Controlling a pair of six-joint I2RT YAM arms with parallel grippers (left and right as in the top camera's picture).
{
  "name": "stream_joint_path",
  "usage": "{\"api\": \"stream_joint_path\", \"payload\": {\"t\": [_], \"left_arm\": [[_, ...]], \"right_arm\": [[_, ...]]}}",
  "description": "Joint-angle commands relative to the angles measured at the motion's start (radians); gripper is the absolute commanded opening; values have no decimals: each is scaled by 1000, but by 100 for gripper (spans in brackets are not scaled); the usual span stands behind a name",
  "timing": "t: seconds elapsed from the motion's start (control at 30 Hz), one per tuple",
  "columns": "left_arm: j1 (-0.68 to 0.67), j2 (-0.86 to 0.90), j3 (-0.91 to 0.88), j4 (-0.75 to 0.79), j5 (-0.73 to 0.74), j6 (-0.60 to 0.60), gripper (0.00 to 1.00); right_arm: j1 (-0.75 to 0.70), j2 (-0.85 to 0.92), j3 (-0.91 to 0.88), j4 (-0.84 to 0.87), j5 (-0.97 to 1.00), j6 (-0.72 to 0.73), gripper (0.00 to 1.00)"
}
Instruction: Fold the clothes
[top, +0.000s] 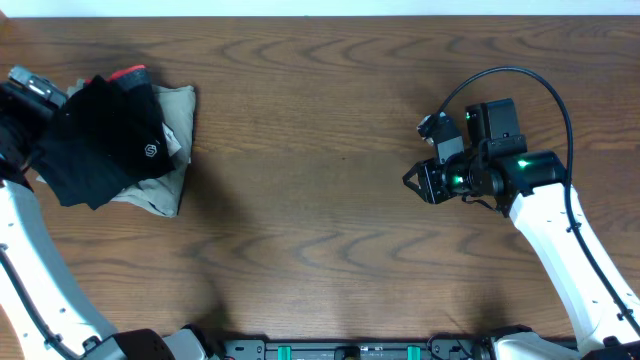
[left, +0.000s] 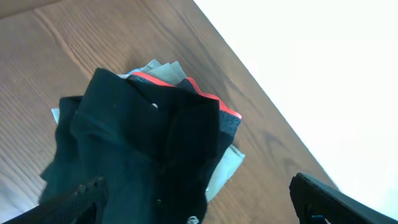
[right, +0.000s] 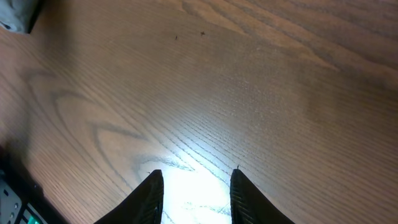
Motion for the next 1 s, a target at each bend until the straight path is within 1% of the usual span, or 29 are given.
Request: {"api": "stream_joint_path", "payload": {"t": [0.0,0.03,0.2,0.4,0.63,0.7,0.8,0.83,0.9,0.97], "left_arm": [[0,65,-5,-4,11,-106,92],[2,88,-12,0,25,-118,92],[40,236,-27,44,209,-126,92],[98,460,-37,112,413,-129,93],[84,705,-46,222,737,-23,93],[71,731,-46,241,782,18,93],[57,721,-45,242,784,72,93],[56,708,-45,241,788,84,93],[57,674,-45,241,787,95,98],[60,619,-43,241,771,117,98]], "right_arm": [[-6,-11,7,-2,7,-12,34],[-6,-11,7,-2,7,-12,34],[-6,-11,7,-10,7,-13,34],[-6,-11,7,-11,15,-13,34],[-11,-11,7,-17,14,-13,34],[-11,-11,7,-24,14,-13,34],[-11,-11,7,-27,14,-13,34],[-11,-11,8,-27,14,-13,35],[-11,-11,8,-26,14,-13,35],[-11,-11,7,-24,14,-13,37]]}}
